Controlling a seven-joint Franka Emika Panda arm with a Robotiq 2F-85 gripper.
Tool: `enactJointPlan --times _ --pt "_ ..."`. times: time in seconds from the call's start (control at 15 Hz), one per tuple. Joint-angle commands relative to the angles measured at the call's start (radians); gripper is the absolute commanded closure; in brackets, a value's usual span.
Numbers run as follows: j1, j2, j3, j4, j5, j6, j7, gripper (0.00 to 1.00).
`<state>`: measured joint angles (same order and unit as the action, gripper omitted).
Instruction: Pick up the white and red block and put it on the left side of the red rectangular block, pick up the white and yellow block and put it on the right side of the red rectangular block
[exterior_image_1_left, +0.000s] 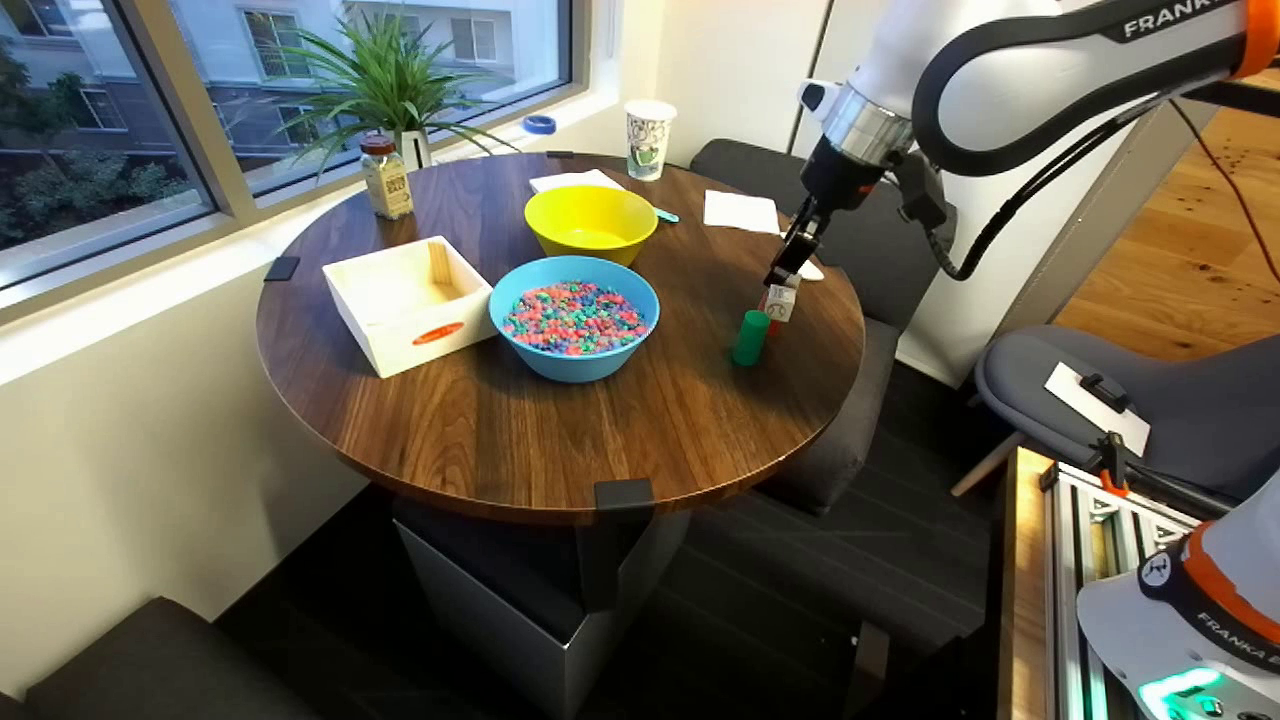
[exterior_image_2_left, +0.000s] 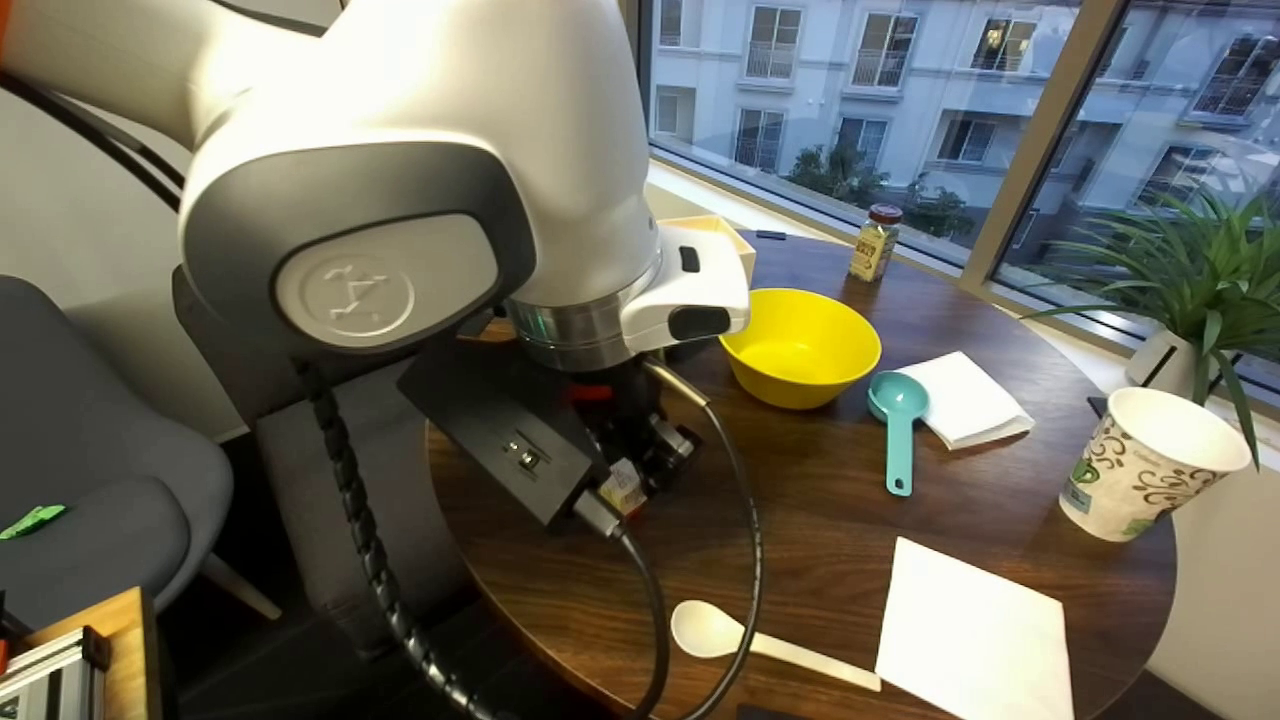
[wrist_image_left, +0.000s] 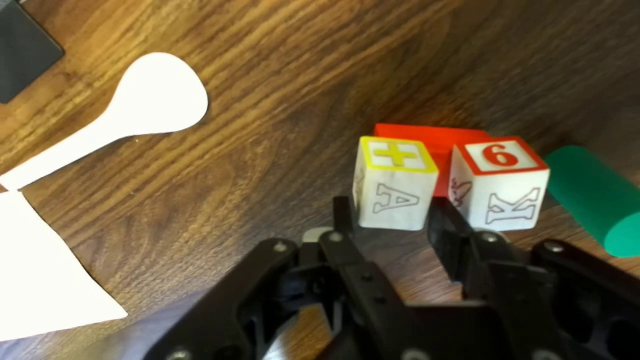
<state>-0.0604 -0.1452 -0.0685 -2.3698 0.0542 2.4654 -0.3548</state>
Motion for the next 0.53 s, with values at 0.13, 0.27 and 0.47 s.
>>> enactJointPlan --times 0.13,0.27,0.47 --pt "0.006 -0.038 -0.005 -0.030 -0.035 -0.002 0.023 0.53" --pt "0.006 -0.045 -0.005 -0.031 -0.038 -0.002 0.024 0.53" --pt "0.006 -0.062 -0.004 -0.033 -0.049 -0.003 0.026 0.52"
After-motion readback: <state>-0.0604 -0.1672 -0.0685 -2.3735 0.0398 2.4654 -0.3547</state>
